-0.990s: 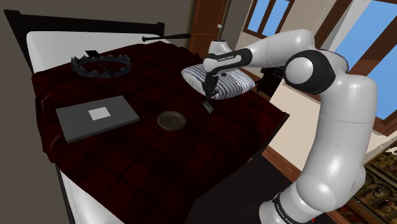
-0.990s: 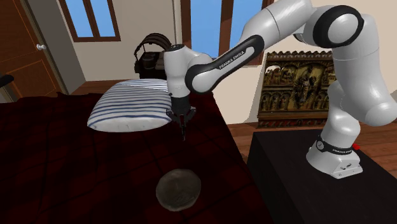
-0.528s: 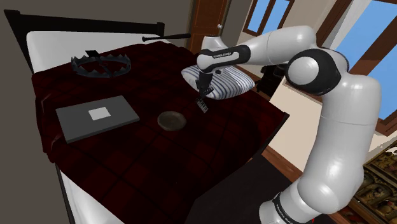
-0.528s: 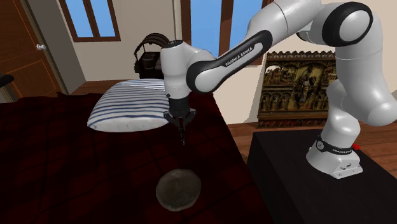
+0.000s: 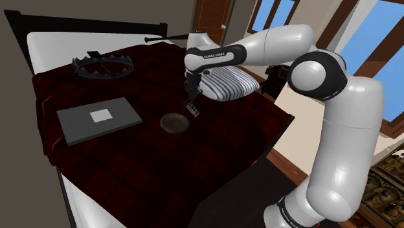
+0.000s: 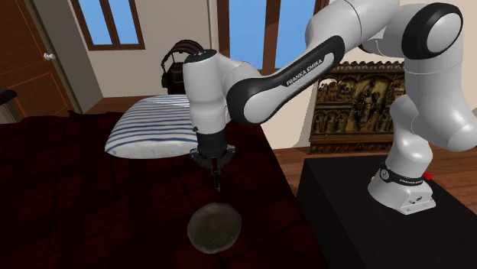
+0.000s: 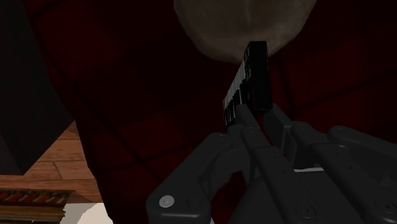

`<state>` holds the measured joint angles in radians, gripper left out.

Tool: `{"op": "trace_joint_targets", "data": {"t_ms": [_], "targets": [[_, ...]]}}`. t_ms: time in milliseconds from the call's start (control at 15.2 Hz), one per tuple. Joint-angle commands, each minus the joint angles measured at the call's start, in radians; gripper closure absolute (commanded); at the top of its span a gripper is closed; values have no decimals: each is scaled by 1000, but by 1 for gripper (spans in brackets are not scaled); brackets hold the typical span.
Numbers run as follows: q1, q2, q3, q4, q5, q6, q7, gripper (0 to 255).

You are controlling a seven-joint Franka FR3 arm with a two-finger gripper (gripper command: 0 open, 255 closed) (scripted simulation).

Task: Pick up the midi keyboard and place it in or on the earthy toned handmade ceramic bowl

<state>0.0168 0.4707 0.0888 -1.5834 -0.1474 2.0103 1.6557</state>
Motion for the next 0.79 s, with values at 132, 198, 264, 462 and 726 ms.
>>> {"op": "trace_joint_targets", "data": {"t_ms": [132,198,264,462,726], "targets": [[64,24,22,55,-7,-40,83,255],[80,33,27,74,-9,-52,101,255],[96,43,31,94,-10,-64,120,255],[144,80,44,165,-16,-104,173,255],[165,110,48,178,-21,-89,200,255]]}}
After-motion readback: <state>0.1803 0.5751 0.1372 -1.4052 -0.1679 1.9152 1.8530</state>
